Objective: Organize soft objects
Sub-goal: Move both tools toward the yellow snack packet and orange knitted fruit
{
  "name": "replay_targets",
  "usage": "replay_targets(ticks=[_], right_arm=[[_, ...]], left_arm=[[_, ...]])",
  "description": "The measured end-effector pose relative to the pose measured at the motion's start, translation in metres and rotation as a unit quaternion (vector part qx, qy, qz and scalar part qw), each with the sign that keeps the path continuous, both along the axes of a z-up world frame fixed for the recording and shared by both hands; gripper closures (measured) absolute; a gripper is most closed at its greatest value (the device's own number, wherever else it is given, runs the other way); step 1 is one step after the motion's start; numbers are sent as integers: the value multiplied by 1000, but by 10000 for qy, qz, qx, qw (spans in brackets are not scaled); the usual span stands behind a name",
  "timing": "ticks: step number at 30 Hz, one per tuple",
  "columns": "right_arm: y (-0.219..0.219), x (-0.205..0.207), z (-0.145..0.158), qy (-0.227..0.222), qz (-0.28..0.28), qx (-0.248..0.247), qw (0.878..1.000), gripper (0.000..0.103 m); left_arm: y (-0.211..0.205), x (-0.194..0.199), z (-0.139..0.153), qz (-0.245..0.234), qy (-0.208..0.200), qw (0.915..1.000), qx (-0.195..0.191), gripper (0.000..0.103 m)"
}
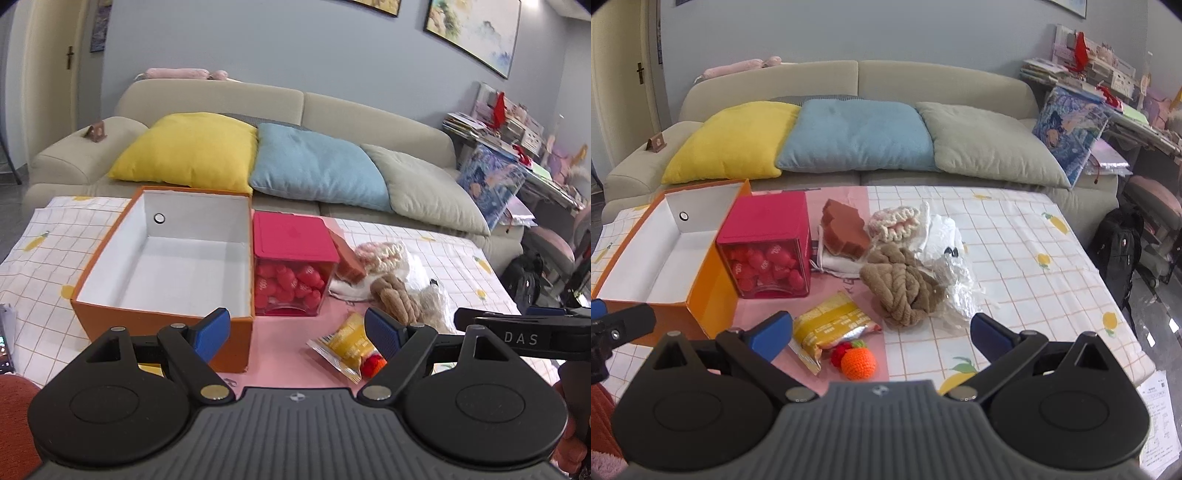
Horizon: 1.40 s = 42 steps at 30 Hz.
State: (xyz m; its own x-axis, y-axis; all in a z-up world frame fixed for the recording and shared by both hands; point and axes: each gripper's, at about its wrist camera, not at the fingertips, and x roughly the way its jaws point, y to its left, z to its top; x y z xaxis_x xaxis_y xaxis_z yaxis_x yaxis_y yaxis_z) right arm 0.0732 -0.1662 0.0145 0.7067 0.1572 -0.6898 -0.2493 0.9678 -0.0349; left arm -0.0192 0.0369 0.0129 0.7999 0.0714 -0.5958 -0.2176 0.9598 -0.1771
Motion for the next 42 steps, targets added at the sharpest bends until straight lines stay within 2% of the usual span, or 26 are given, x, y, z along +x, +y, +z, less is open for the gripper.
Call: replay_targets(ticks=[11,21,42], right_arm=[[-3,7,7,44,-154,88,9998,3],[4,7,6,28,-119,-66,9999,3],[4,11,3,190,-164,-19,9997,3]], left_arm=[[-7,20,-1,-259,123,9996,50,6],[-4,20,-9,-244,226,9994,-76,6],[0,18,-14,-178,425,9986,-242,6]])
